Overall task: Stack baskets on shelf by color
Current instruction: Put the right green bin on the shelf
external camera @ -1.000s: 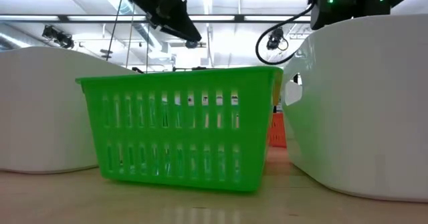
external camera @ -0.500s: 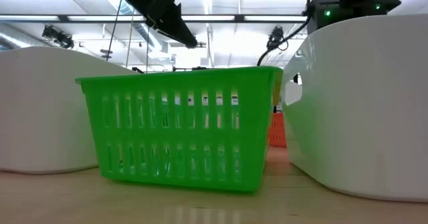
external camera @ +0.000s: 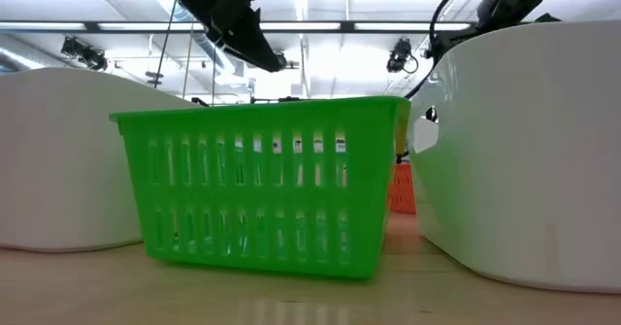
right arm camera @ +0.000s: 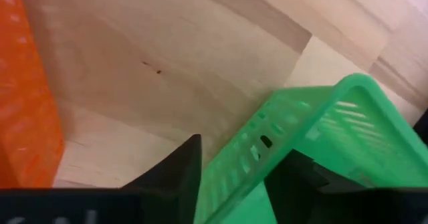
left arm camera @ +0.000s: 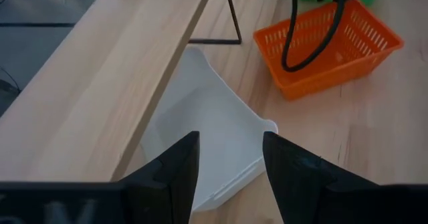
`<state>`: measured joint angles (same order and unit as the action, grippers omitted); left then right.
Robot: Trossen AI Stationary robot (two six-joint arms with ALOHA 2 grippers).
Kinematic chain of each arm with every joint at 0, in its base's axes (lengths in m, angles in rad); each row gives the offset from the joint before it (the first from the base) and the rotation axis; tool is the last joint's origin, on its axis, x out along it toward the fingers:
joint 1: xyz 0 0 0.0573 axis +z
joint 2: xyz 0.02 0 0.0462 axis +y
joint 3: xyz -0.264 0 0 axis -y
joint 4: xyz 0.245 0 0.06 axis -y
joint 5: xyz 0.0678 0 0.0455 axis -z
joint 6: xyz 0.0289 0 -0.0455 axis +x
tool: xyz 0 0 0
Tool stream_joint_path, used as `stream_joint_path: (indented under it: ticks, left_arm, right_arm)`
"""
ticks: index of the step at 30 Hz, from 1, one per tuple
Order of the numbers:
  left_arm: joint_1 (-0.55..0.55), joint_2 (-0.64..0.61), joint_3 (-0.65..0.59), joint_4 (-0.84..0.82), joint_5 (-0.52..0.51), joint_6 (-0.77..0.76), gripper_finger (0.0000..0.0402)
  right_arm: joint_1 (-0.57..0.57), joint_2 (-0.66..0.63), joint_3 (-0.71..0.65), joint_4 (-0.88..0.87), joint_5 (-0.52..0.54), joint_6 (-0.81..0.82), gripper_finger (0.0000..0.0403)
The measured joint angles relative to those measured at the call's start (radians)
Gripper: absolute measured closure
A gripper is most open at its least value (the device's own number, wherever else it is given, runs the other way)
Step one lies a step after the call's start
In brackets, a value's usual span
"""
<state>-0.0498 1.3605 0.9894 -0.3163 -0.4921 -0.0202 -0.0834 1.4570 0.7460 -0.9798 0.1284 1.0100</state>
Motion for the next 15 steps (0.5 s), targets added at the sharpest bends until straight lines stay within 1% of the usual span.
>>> stream_joint_path:
  ticks: [4,8,9,13,15]
  left_arm:
    - [0.000,0.000,0.000,-0.015,0.001,-0.020,0.0228]
    - [0.000,0.000,0.000,-0.020,0.000,-0.022,0.0230]
    - [0.000,0.000,0.000,-0.020,0.000,-0.023,0.0229]
    - [0.000,0.000,0.000,-0.028,0.000,-0.028,0.0228]
    - [0.000,0.000,0.000,-0.028,0.000,-0.029,0.0228]
  right_arm:
    - [0.000,-0.007,0.000,0.004,0.001,-0.048,0.0317]
    - [0.000,-0.028,0.000,0.012,-0.022,-0.082,0.0384]
    - [0.000,-0.036,0.002,0.017,-0.033,-0.100,0.0392]
    - [-0.003,-0.073,0.013,-0.013,-0.090,-0.116,0.0389]
    - [-0.003,-0.091,0.039,-0.050,-0.103,-0.118,0.0394]
